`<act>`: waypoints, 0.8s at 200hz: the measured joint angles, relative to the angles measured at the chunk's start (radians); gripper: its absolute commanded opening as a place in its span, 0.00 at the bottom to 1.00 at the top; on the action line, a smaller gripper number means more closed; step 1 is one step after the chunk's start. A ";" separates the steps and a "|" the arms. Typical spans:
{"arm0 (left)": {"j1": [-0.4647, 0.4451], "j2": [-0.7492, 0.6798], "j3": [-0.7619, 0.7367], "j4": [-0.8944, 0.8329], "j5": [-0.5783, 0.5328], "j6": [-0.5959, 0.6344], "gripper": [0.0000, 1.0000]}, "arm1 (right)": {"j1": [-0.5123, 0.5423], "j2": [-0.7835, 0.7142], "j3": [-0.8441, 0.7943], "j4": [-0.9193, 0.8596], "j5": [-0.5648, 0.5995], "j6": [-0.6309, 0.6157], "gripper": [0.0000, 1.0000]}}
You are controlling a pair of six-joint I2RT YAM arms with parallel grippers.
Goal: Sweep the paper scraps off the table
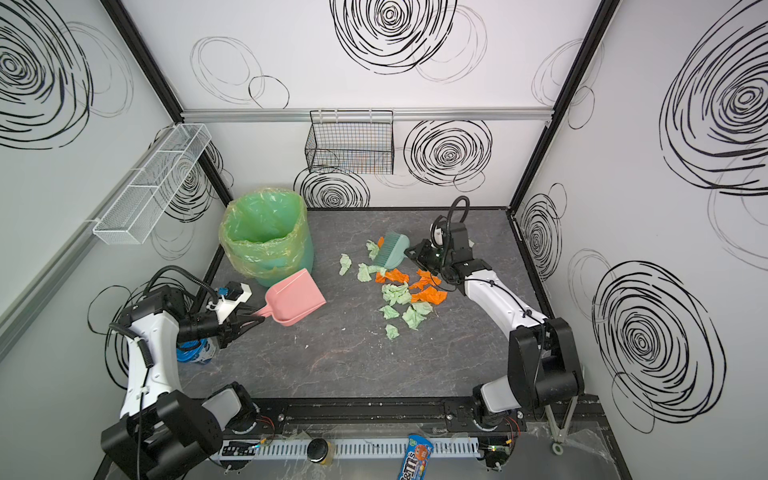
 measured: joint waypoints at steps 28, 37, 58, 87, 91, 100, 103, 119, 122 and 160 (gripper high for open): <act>0.000 -0.007 0.000 0.000 0.000 0.003 0.00 | 0.008 -0.055 0.014 0.010 0.004 -0.029 0.00; 0.000 -0.007 0.000 0.000 0.000 0.003 0.00 | 0.003 -0.062 0.013 0.009 0.004 -0.033 0.00; 0.000 -0.007 0.000 0.000 0.000 0.004 0.00 | -0.005 -0.064 0.007 0.009 0.004 -0.036 0.00; 0.000 -0.007 0.000 0.000 0.000 0.004 0.00 | -0.025 -0.064 0.006 -0.017 0.022 -0.060 0.00; 0.000 -0.007 0.000 0.000 0.000 0.004 0.00 | -0.029 -0.064 0.009 -0.025 0.029 -0.068 0.00; 0.000 -0.007 0.000 0.000 0.000 0.005 0.00 | -0.038 -0.062 0.021 -0.047 0.061 -0.090 0.00; 0.000 -0.007 0.000 0.000 0.000 0.005 0.00 | -0.041 -0.057 0.029 -0.056 0.073 -0.100 0.00; 0.000 -0.006 0.000 0.000 0.000 0.006 0.00 | -0.061 -0.015 0.101 -0.087 0.120 -0.132 0.00; 0.000 -0.006 0.000 0.000 0.000 0.006 0.00 | -0.066 0.000 0.118 -0.086 0.122 -0.133 0.00; 0.000 -0.006 0.000 0.000 0.001 0.006 0.00 | -0.103 0.231 0.230 0.104 0.023 -0.006 0.00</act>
